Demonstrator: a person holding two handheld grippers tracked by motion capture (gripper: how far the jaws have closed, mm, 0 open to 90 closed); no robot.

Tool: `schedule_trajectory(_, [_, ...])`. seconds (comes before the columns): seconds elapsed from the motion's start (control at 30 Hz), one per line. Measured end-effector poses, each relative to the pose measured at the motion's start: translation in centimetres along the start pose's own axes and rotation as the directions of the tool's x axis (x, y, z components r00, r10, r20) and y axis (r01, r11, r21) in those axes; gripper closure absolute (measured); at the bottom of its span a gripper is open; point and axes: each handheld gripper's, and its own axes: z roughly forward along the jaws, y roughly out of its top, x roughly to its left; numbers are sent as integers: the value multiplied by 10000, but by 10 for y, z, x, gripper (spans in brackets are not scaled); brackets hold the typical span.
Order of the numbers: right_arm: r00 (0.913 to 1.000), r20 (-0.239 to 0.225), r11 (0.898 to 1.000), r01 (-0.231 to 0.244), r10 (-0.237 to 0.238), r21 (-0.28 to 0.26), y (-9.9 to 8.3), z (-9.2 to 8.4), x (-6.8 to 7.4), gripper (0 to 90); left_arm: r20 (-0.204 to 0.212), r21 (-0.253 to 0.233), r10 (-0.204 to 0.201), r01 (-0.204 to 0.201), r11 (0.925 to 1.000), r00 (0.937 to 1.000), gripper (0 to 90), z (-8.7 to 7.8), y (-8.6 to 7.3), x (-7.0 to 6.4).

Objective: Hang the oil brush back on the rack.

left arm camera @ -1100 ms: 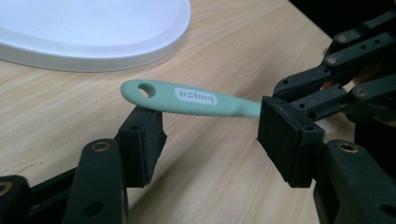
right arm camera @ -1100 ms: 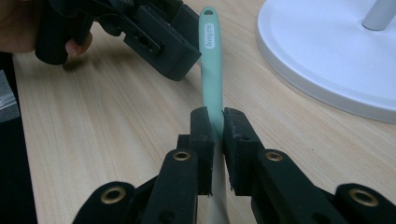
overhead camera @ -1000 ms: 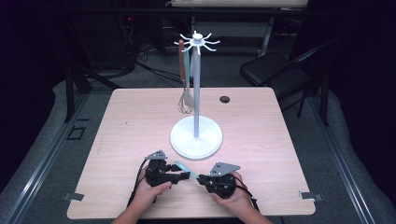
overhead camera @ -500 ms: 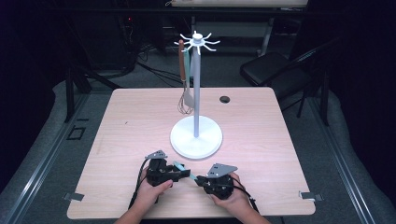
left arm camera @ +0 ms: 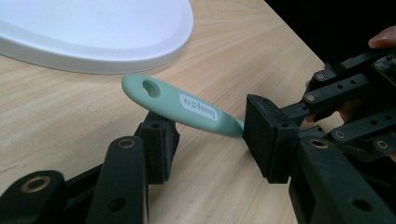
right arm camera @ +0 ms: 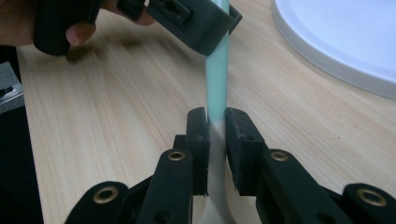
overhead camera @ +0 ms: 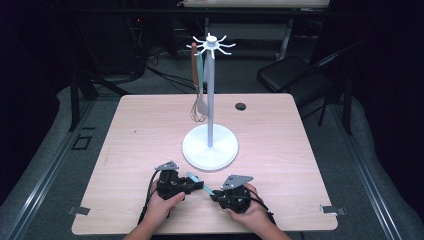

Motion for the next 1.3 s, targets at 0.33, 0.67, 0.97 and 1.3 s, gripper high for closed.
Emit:
schedule_trajectory(0.33, [10000,67,9999,-26,25,138,0,-1,-1,825,103,5,100,-100,9999,9999,540,4,-1,-4])
schedule_trajectory(0.67, [9995,310,9986,-26,43,-533,4,-2,6,825,56,-408,-114,116,9991,9999,541,7,1,-14])
schedule_trajectory(0.97, [9981,441,9957,-385,424,-842,4,-1,7,825,113,-399,-244,248,9989,9996,603,10,0,-20])
schedule_trajectory(1.3, [9973,369,9948,-609,641,-818,3,2,6,821,124,-293,-148,152,9995,9998,658,9,1,-20])
